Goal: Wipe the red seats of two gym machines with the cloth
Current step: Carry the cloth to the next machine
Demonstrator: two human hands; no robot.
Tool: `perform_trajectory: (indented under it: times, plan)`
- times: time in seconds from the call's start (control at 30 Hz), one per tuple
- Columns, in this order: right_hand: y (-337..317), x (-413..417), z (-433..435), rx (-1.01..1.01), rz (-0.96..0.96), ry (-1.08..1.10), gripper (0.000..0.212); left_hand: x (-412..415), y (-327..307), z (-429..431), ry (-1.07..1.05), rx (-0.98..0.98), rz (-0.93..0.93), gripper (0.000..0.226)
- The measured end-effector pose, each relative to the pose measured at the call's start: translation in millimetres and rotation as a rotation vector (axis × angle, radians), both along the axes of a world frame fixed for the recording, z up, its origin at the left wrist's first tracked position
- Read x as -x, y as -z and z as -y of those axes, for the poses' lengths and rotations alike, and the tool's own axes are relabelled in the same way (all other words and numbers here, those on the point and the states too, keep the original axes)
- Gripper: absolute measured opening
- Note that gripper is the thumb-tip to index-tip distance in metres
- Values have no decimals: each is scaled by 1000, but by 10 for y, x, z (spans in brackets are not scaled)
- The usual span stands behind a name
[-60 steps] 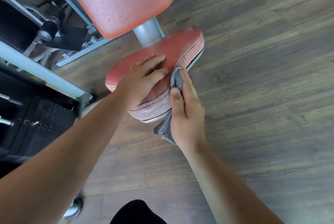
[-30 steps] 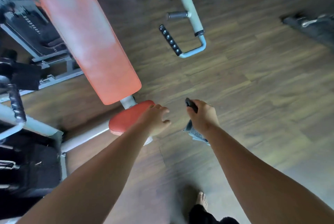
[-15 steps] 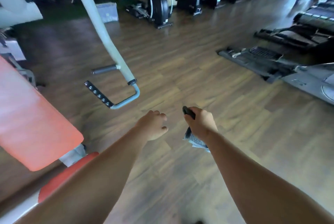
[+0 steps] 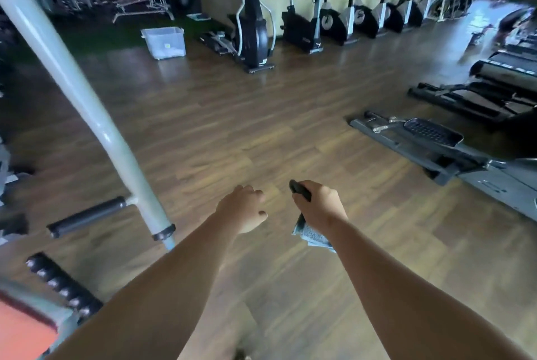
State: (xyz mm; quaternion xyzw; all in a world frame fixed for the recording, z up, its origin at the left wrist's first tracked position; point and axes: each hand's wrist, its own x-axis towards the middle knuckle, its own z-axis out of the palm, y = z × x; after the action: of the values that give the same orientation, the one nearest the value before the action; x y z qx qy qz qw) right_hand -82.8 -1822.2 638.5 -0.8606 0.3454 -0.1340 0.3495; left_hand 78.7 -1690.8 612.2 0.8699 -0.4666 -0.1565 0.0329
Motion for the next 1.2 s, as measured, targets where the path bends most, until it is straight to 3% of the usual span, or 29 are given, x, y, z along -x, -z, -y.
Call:
perform_trajectory:
  times: [0.4, 0.7, 0.87, 1.2]
  plan:
    - [53, -2344, 1887, -46, 18, -54, 22, -2360, 53, 1719, -77, 1, 19, 45]
    - [-158, -4452, 3268, -23, -18, -269, 23, -4083, -132, 2658, -361, 34, 4, 50]
    - [-110, -5844, 3435, 63, -21, -419, 23, -5146, -86, 2710, -501, 34, 3, 53]
    - [70, -8778, 3177, 8, -21, -567, 12, -7754, 79, 2286, -661, -15, -2, 51]
